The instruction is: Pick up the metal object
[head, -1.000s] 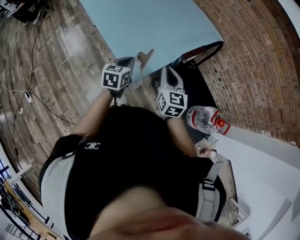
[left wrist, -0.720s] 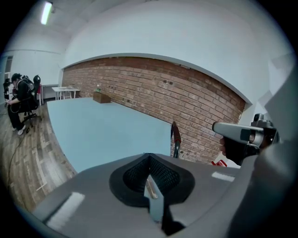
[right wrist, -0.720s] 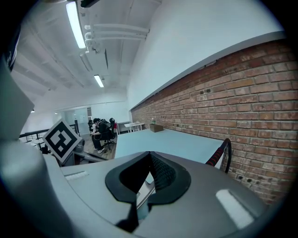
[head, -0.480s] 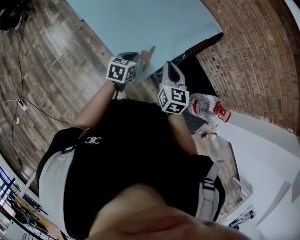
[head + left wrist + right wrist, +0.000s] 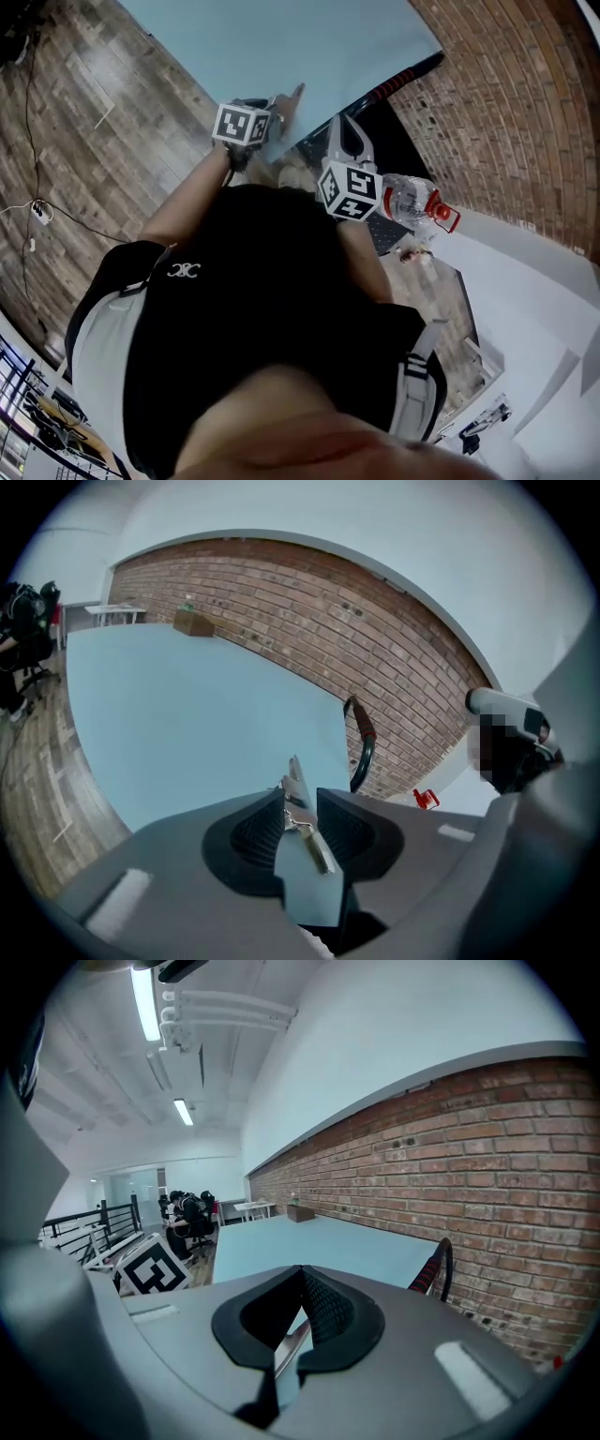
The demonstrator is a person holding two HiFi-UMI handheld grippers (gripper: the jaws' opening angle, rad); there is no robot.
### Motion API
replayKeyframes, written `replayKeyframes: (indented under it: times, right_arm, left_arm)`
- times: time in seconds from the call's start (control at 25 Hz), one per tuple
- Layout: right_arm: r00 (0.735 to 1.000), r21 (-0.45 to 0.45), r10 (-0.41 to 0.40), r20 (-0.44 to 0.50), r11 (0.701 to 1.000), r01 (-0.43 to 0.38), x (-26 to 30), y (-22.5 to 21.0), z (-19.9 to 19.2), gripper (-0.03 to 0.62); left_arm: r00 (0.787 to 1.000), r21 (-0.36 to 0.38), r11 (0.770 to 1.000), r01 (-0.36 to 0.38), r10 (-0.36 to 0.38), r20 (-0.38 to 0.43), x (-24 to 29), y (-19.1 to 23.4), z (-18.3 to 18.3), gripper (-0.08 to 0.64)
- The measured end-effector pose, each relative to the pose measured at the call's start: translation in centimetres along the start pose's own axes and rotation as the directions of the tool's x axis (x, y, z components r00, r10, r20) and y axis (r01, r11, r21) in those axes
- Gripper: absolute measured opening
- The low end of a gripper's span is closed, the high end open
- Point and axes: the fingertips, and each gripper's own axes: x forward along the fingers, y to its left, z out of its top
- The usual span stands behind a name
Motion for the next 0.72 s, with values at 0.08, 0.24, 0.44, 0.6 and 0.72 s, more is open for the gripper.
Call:
replayKeyframes:
  times: [0.08,0.24,0.44,0.6,0.72]
  right_arm:
    - [1.000,-0.002,0.001,-0.005,1.000,-0.001,0.1,-0.6,0.0,0.014]
    - [1.000,0.010,0.001,-0.021,1.000,-0.001,0.0,-1.9,-0.4,0.014]
    - [0.999,0.054,-0.026,-0.043,0.998,0.029,-0.5,-4.2,-1.3,0.014]
    - [0.997,0.053,-0.057,-0.051,0.997,0.060,-0.9,-5.7,-1.7,0.014]
    - [0.994,0.051,-0.085,-0.066,0.995,0.088,-1.1,-7.0,-2.2,0.014]
  left_arm:
    - [1.000,-0.017,1.000,-0.012,0.012,-0.018,0.8,0.2,-0.4,0.123]
    - [0.999,-0.091,0.995,-0.041,0.039,-0.022,1.7,1.2,-0.6,0.129]
    - [1.000,-0.191,0.982,-0.013,0.008,-0.028,3.0,1.2,-0.7,0.124]
    - [0.999,-0.262,0.965,-0.015,0.005,-0.039,3.9,1.9,-0.7,0.112]
    - [0.999,-0.293,0.956,-0.014,0.001,-0.045,4.2,2.2,-0.7,0.091]
